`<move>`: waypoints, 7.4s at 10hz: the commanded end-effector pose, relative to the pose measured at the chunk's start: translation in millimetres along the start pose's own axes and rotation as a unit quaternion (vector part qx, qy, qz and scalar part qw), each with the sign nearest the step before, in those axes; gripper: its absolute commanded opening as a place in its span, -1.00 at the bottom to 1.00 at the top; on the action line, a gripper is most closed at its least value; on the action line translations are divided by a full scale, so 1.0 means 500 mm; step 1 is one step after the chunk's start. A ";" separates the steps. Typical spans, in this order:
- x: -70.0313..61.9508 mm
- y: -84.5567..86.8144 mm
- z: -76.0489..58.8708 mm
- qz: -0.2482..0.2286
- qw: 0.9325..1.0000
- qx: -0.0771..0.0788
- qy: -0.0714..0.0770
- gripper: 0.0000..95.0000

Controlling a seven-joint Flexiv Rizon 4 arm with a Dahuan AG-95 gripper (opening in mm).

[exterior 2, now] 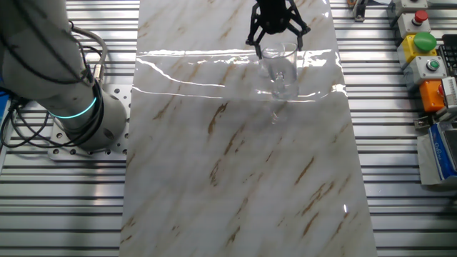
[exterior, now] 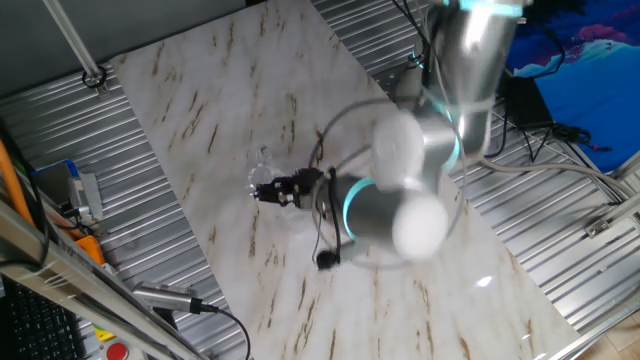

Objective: Pour the water from one cup into another empty cup

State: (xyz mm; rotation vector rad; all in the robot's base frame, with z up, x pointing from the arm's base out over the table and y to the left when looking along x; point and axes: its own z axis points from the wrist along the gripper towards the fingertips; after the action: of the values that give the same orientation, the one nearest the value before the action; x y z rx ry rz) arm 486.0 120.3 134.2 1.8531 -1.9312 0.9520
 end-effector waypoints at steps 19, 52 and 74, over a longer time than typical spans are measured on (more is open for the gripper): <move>0.063 -0.074 0.070 -0.075 0.961 -0.080 -0.256 -1.00; 0.081 -0.012 0.106 -0.037 0.944 -0.115 -0.306 -1.00; 0.066 -0.009 0.133 -0.019 0.940 -0.119 -0.318 -1.00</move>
State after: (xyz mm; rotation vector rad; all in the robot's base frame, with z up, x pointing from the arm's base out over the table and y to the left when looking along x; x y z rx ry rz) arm 501.2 53.3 108.5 2.2115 -2.2011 0.0758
